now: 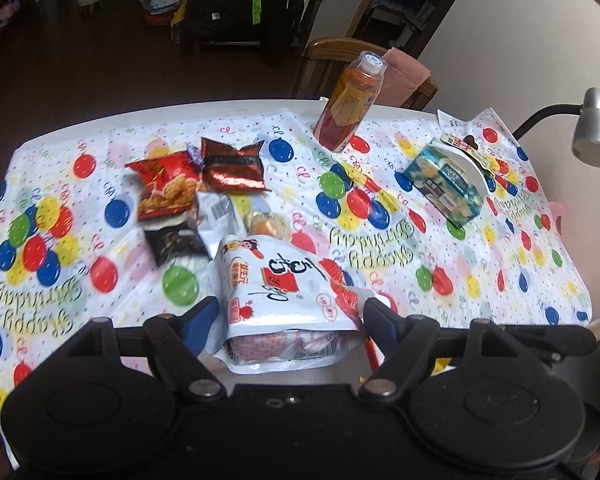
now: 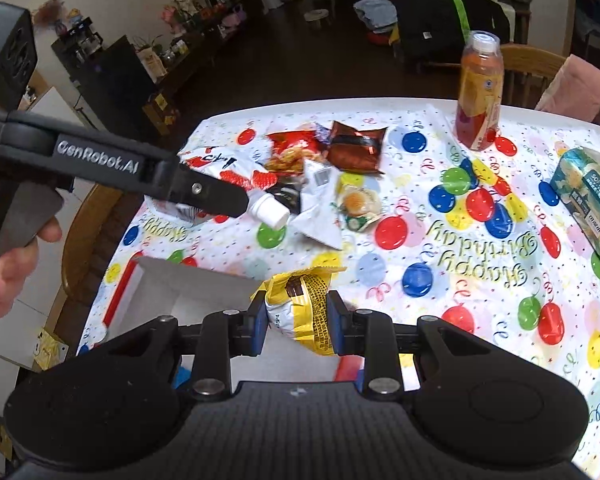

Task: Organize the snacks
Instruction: 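Carry the white pouch and yellow candy into the white box and release both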

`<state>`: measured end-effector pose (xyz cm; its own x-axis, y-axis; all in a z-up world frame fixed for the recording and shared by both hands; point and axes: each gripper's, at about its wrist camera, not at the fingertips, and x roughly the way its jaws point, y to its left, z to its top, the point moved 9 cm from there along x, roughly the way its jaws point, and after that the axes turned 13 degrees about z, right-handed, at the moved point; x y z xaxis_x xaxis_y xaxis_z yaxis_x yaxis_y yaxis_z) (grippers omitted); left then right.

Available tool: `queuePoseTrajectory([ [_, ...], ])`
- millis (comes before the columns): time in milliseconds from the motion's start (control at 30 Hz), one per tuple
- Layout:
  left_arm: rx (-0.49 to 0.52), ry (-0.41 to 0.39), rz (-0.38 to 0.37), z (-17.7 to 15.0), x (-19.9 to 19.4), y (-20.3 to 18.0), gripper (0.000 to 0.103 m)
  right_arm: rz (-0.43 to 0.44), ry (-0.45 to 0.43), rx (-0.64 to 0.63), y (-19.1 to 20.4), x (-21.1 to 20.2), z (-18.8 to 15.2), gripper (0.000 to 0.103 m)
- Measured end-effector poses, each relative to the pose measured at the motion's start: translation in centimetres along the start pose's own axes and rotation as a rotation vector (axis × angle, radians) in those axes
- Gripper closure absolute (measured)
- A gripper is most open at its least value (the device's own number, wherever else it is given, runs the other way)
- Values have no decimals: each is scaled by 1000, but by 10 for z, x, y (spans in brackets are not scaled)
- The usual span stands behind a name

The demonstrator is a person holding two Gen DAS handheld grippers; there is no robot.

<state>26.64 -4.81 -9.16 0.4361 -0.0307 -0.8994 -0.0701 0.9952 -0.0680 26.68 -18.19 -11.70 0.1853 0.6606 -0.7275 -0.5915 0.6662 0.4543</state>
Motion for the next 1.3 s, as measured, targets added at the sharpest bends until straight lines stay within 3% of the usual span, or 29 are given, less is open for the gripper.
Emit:
queuePoseTrajectory([
  [533,-2,23,35,-84,-11,39,26,21,82,-4,38,30,-54,74],
  [1000,26,75,83,-135,40,47,25,-26,204,-62,40,85,-93,74],
  [1300,40,102,108,-150,74,49,26,-46,266,-75,33,113,-109,74],
])
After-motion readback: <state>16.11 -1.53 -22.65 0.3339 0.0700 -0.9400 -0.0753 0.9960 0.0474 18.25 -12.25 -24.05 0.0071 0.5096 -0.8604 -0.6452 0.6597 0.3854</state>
